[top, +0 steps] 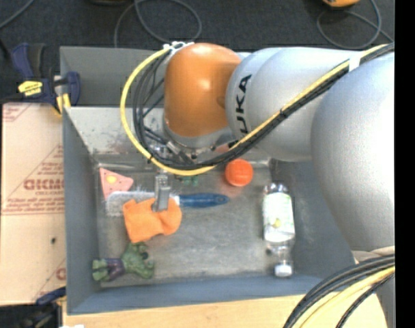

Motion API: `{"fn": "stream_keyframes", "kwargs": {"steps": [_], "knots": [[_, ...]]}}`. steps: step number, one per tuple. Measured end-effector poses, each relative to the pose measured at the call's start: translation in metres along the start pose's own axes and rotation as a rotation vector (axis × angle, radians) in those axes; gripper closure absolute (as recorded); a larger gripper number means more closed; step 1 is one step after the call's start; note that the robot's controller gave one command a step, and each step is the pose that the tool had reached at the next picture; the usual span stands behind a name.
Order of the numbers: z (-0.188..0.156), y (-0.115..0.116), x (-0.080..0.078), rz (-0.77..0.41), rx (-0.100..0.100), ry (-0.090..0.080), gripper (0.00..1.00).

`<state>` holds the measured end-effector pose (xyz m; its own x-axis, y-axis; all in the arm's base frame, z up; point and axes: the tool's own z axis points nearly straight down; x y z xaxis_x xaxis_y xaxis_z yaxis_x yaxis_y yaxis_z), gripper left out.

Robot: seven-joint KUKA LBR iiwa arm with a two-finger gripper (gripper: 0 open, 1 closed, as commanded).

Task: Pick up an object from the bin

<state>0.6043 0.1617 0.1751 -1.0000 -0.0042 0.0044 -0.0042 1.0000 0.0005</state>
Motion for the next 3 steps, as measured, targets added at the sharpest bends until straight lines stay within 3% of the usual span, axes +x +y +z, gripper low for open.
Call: {"fn": "stream_keyframes", "kwargs": {"steps": [1,2,3], "knots": [[-0.005,-0.001,-0.002,0.004,-0.001,-0.008,0.0],[0.051,-0.007,0.012,0.028,-0.002,-0.01,0.0],[0.093,-0.01,0.019,0.066,-0.001,-0.001,0.0]]}}
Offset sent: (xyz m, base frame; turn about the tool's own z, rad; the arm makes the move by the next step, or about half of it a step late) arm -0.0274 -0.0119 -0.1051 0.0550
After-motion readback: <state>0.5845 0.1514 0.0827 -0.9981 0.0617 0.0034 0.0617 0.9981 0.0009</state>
